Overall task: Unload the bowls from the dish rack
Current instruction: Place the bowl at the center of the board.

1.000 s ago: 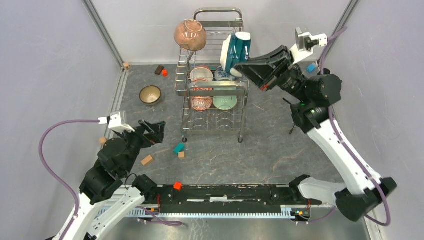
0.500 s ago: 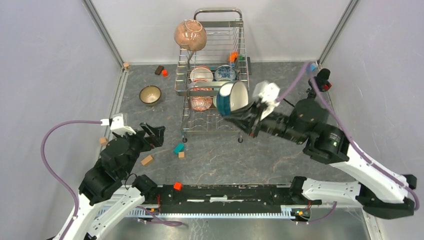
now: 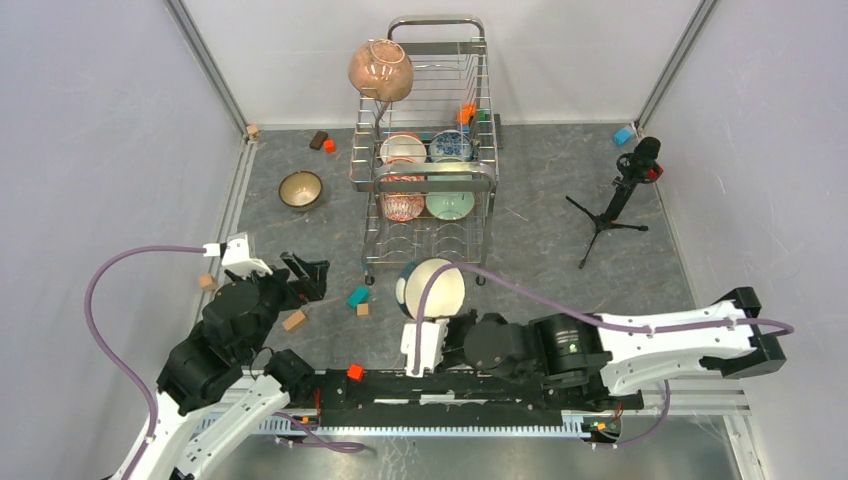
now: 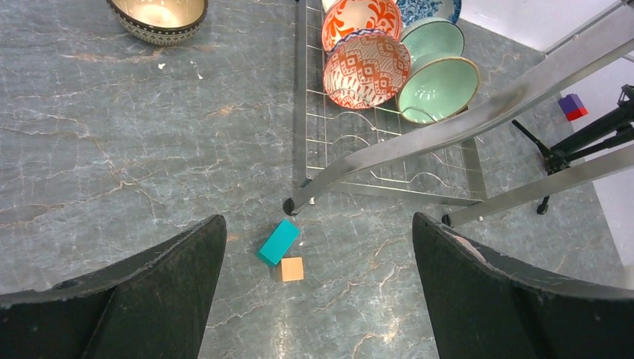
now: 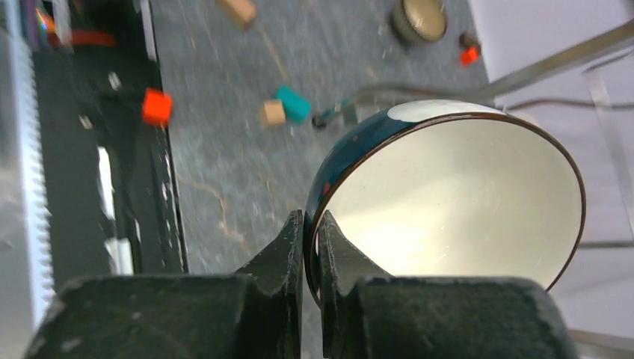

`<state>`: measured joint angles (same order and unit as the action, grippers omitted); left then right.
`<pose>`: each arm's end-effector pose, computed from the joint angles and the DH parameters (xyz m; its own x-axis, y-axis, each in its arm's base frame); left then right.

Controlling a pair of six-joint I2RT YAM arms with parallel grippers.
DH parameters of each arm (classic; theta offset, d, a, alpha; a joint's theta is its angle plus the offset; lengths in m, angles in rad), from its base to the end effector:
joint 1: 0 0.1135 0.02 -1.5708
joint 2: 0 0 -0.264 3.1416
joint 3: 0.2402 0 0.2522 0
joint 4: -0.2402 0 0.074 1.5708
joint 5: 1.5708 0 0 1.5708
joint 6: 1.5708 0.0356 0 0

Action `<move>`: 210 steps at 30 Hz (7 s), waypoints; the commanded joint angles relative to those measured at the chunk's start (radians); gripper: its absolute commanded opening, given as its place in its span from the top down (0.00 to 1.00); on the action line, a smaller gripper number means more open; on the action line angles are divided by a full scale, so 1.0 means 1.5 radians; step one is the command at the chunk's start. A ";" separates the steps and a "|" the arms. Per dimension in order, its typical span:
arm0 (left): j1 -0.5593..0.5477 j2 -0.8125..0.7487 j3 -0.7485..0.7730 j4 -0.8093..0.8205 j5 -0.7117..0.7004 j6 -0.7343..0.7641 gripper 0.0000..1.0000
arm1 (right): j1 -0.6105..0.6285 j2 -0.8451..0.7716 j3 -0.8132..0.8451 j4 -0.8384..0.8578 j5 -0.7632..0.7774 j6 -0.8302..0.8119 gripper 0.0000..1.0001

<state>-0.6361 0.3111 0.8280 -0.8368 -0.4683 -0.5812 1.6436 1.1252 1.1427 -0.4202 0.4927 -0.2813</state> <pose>0.0517 -0.0182 0.3343 -0.3132 -0.3777 -0.8713 0.0161 0.9153 -0.4025 -0.0012 0.2476 0.3747 0.2801 -0.4782 -0.8324 -0.8667 0.2469 -0.4335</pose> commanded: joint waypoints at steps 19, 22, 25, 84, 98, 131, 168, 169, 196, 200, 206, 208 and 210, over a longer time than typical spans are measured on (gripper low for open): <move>-0.002 0.110 -0.006 -0.057 0.317 -0.015 0.00 | 0.008 0.076 -0.376 0.201 -0.047 0.001 1.00; -0.003 0.096 -0.022 -0.056 0.339 -0.043 0.02 | 0.007 0.080 -0.388 0.205 -0.066 0.002 1.00; -0.003 0.089 -0.041 -0.040 0.347 -0.071 0.03 | 0.008 0.080 -0.401 0.214 -0.097 0.000 1.00; -0.484 0.541 -0.091 0.203 0.091 -0.157 0.28 | 0.086 0.175 -0.258 0.040 -0.086 -0.115 1.00; -0.487 0.601 -0.093 0.246 0.112 -0.158 0.59 | 0.086 0.166 -0.262 0.054 -0.082 -0.103 1.00; -0.487 0.424 -0.145 0.136 -0.048 -0.321 0.98 | 0.060 -0.111 -0.329 0.198 0.120 0.410 0.11; -0.487 0.582 -0.040 0.036 -0.115 -0.468 0.98 | -0.157 0.062 -0.409 0.321 0.035 0.654 0.64; -0.487 0.581 -0.040 0.040 -0.113 -0.467 0.98 | -0.157 0.068 -0.406 0.318 0.036 0.652 0.65; -0.487 0.539 -0.106 0.215 -0.033 -0.396 0.93 | -0.161 0.089 -0.382 0.189 0.066 0.634 1.00; -0.487 0.549 -0.106 0.226 -0.034 -0.403 0.98 | -0.161 0.101 -0.379 0.189 0.056 0.648 0.80; -0.487 0.572 -0.086 0.205 -0.048 -0.422 0.98 | -0.161 0.105 -0.374 0.182 0.061 0.669 0.59; -0.487 0.582 -0.077 0.190 -0.057 -0.432 0.98 | -0.162 0.105 -0.372 0.179 0.064 0.674 0.57; -0.486 0.590 -0.072 0.183 -0.061 -0.437 0.98 | -0.161 0.104 -0.372 0.179 0.067 0.677 0.58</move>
<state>-1.3640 1.1866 0.6533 -0.5976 -0.5114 -1.2037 1.4048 1.2755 0.5610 -0.1081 0.5690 0.7155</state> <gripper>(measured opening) 0.221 0.431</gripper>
